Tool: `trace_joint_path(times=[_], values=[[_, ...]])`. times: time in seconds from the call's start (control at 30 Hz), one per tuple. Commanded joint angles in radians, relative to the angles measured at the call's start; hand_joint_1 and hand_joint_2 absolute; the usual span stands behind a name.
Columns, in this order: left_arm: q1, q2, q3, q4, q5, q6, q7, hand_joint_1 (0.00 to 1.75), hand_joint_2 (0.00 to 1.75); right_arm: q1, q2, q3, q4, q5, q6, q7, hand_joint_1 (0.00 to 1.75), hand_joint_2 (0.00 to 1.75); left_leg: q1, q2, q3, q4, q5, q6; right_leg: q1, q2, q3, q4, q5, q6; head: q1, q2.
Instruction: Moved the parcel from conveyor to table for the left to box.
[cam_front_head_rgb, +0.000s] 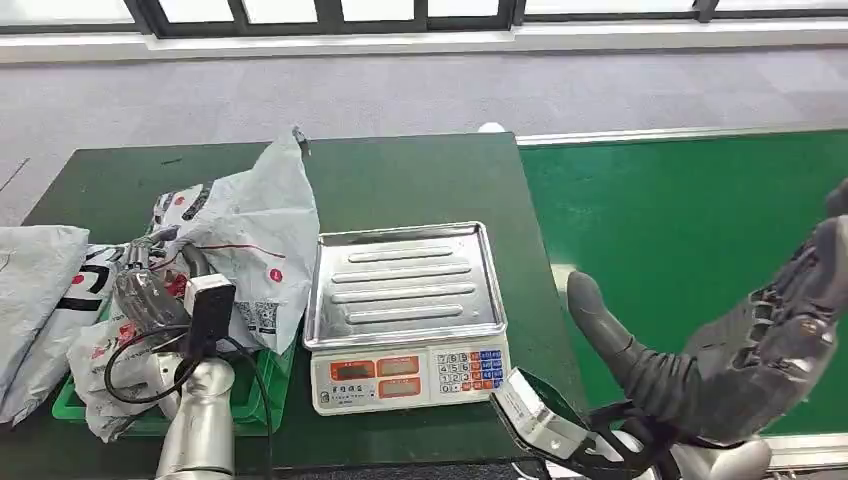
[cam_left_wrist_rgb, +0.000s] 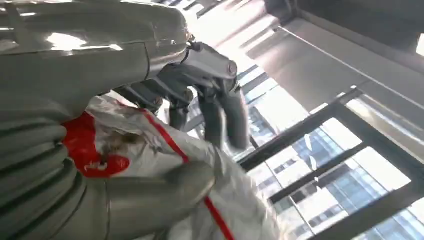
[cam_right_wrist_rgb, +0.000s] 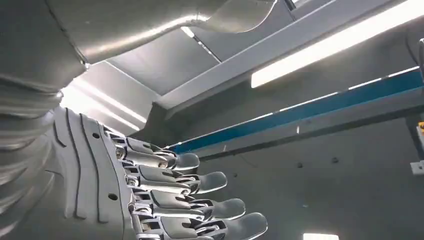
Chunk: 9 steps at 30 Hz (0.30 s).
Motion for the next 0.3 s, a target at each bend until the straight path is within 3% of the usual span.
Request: trace_joint_path(times=[0.03,0.17,0.3], values=[[0.048,-0.023,0.032,-0.034,0.120,-0.001,0.002,0.00,0.00,0.007,-0.023,-0.040,0.033,0.000,0.001,-0.007,0.00,1.75,0.001,0.001,-0.013,-0.001,0.007,-0.002,0.001,0.003,-0.013,-0.001,0.006,0.001,0.000,0.000],[0.105,-0.023,0.006,-0.208,0.223,-0.001,0.002,0.00,0.00,-0.001,-0.020,-0.028,0.043,0.000,0.001,-0.007,0.00,1.75,0.001,0.001,-0.005,0.001,0.004,-0.002,0.001,0.002,-0.005,0.000,0.001,0.001,0.000,0.000],[0.167,-0.023,-0.044,-0.392,0.362,-0.001,0.002,0.00,0.00,-0.026,-0.023,-0.014,0.067,0.000,0.001,0.003,0.00,1.75,0.002,0.008,-0.007,-0.001,0.003,-0.003,0.002,0.010,-0.008,-0.002,0.003,0.001,0.000,0.000]])
